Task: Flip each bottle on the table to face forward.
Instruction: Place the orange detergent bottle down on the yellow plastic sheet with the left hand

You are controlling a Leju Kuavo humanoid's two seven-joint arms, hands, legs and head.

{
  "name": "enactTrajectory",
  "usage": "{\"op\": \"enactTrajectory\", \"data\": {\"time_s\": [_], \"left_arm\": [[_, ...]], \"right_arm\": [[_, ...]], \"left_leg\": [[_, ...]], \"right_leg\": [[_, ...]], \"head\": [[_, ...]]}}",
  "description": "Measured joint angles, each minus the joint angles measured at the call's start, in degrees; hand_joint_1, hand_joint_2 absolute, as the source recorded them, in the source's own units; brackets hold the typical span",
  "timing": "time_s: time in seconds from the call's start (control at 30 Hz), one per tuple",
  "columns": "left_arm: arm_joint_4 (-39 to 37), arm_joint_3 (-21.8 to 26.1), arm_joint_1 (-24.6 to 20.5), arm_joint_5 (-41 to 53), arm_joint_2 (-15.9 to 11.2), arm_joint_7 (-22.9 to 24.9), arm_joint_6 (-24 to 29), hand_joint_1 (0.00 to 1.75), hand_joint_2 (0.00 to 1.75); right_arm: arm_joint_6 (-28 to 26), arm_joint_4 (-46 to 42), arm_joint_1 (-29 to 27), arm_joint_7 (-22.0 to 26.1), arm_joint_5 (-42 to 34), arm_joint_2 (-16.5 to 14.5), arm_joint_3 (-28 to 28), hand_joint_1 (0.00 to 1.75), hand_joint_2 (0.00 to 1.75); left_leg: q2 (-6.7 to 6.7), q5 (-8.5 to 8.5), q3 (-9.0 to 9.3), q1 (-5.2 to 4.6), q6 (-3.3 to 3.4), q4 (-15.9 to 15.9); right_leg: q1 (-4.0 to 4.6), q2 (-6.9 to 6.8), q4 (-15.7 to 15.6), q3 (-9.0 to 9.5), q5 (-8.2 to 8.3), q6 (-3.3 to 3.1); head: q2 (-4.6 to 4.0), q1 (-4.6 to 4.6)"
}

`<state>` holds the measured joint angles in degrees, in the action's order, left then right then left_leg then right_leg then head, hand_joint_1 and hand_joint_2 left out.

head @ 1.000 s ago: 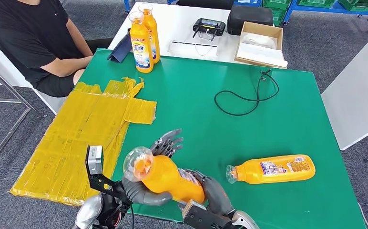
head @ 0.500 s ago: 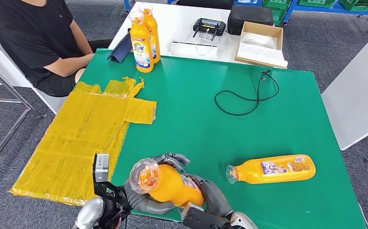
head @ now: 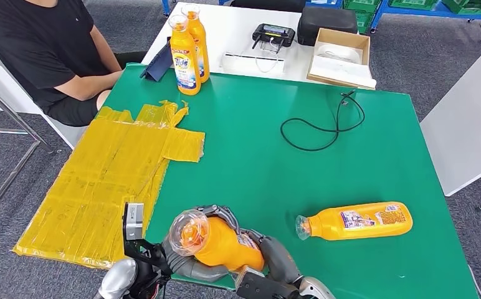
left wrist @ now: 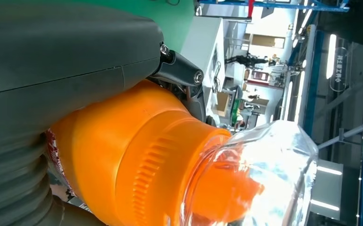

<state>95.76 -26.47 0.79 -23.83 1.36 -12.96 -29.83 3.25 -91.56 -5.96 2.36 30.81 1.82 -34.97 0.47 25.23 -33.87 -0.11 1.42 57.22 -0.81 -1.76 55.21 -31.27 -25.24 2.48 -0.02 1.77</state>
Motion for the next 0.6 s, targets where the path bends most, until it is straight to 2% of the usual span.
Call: {"op": "enactTrajectory", "data": {"time_s": [0.07, 0.1, 0.2, 0.23, 0.4, 0.53, 0.6], "left_arm": [[0.0, 0.0, 0.0, 1.0, 0.0, -0.4, 0.2, 1.75, 1.75], [0.0, 0.0, 0.0, 1.6, 0.0, -0.7, 0.4, 1.75, 1.75], [0.4, 0.0, 0.1, 5.1, 0.1, -2.1, 1.8, 1.75, 1.75], [0.7, 0.1, 0.2, 7.1, 0.1, -2.7, 2.7, 1.75, 1.75], [3.0, 1.3, 0.9, 20.5, 0.5, -6.0, 8.6, 1.75, 1.75], [5.0, 4.3, 0.9, 39.5, 0.9, -10.8, 17.5, 1.75, 1.75], [5.7, 5.8, 0.8, 45.9, 1.3, -12.1, 20.6, 1.75, 1.75]], "right_arm": [[-0.1, 0.0, 0.0, 0.0, 0.2, -0.1, 0.0, 1.75, 1.75], [-0.3, 0.0, 0.0, 0.1, 0.3, -0.1, 0.0, 1.45, 1.75], [-1.7, -0.3, -0.2, 0.2, 1.3, -0.3, 0.2, 0.14, 1.75], [-2.4, -0.7, -0.4, 0.2, 1.7, -0.5, 0.2, 0.00, 1.75], [-5.2, -4.8, -2.7, -0.2, 2.8, -1.4, 1.9, 0.00, 1.75], [-6.1, -9.3, -5.2, -0.4, 3.1, -2.0, 4.3, 0.00, 1.75], [-6.3, -11.3, -6.2, -0.5, 3.3, -2.1, 5.3, 0.00, 1.75]], "left_leg": [[0.00, 0.00, 0.00, 0.00, 0.00, 0.0], [0.00, 0.00, 0.00, 0.00, 0.00, 0.0], [0.00, 0.00, 0.01, 0.00, 0.00, 0.0], [0.00, 0.00, 0.01, 0.00, 0.00, 0.0], [0.00, 0.00, 0.00, 0.00, 0.00, 0.0], [0.00, 0.00, -0.01, 0.00, 0.00, 0.0], [0.00, 0.00, 0.00, 0.00, 0.00, 0.0]], "right_leg": [[0.00, 0.00, 0.0, 0.00, 0.00, 0.00], [0.00, 0.00, 0.0, 0.00, 0.00, 0.00], [0.00, 0.00, 0.0, 0.00, 0.00, 0.00], [0.00, 0.00, 0.0, 0.00, 0.00, 0.00], [0.00, -0.01, 0.0, -0.04, 0.00, 0.00], [0.00, -0.01, 0.0, -0.05, 0.00, 0.00], [0.00, -0.01, 0.0, -0.05, 0.00, 0.00]], "head": [[0.00, 0.00], [0.00, 0.00], [0.00, 0.00], [0.00, 0.00], [0.00, 0.01], [0.00, 0.02], [0.00, 0.01]]}}
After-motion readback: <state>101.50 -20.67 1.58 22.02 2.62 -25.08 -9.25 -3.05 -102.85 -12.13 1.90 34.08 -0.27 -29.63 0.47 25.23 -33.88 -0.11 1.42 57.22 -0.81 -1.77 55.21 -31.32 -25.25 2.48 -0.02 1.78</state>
